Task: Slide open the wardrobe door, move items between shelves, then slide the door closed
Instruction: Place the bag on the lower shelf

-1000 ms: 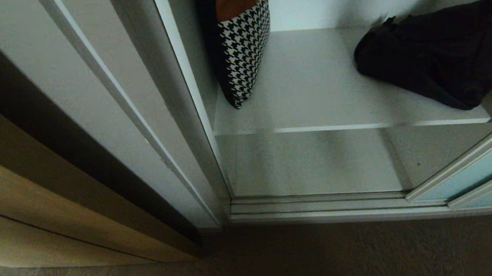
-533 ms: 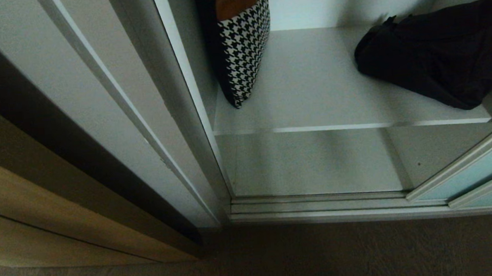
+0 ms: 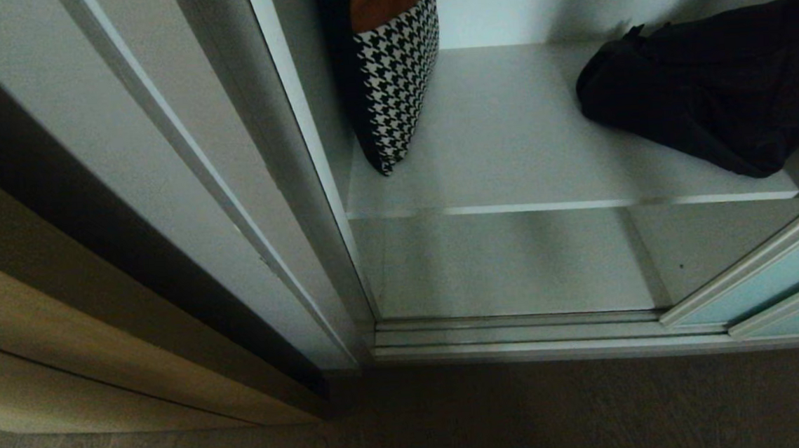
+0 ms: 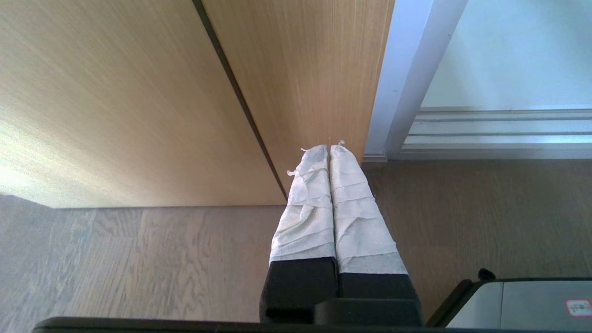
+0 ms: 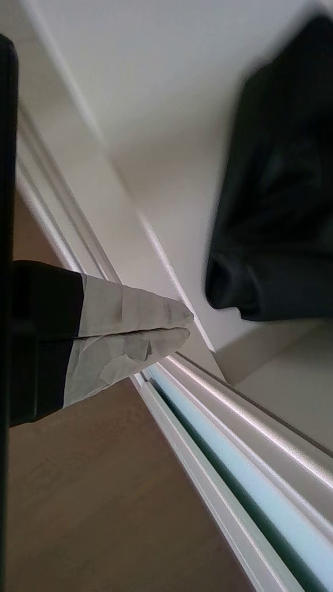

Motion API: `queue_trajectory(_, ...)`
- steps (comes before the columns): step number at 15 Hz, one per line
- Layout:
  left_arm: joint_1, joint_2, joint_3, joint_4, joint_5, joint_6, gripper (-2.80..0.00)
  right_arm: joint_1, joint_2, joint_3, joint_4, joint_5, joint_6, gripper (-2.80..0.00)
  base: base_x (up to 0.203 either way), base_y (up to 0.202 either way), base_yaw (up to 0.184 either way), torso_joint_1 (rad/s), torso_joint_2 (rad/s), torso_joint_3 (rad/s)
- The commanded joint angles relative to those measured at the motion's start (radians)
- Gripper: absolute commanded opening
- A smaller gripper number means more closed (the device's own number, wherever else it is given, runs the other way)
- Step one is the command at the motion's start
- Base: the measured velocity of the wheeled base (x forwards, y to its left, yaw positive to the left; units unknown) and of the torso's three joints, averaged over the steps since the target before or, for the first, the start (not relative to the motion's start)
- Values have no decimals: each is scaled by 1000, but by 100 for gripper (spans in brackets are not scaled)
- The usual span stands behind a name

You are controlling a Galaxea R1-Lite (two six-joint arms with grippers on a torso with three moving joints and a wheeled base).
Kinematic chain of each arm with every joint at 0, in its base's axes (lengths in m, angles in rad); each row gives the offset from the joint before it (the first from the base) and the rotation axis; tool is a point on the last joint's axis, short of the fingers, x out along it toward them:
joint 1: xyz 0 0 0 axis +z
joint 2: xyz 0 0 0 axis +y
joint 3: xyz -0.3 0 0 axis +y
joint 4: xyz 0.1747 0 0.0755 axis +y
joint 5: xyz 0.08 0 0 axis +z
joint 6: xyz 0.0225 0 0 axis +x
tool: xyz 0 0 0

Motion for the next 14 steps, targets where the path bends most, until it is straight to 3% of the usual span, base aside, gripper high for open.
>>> queue_trajectory(1, 0, 1, 0, 0, 0, 0, -280, -30, 117, -74, 16, 15, 24, -280, 0, 0, 0, 0, 0, 0)
queue_trajectory(2, 0, 1, 0, 1, -1, 0, -280, -39, 142, -100, 18, 20, 26, -280, 0, 0, 0, 0, 0, 0)
queue_trajectory(3, 0, 1, 0, 0, -1, 1, -280, -58, 167, -120, 19, 35, 25, 0, 0, 0, 0, 0, 0, 0)
queue_trajectory(9, 0, 1, 0, 0, -1, 0, -280, -95, 260, -170, -52, 225, 34, 0, 0, 0, 0, 0, 0, 0)
queue_trajectory(12, 0, 1, 0, 0, 1, 1, -280, -153, 328, -174, -126, 368, 29, 0, 0, 0, 0, 0, 0, 0)
queue_trajectory(14, 0, 1, 0, 0, 1, 0, -280, -186, 389, -185, -194, 393, 23, 0, 0, 0, 0, 0, 0, 0)
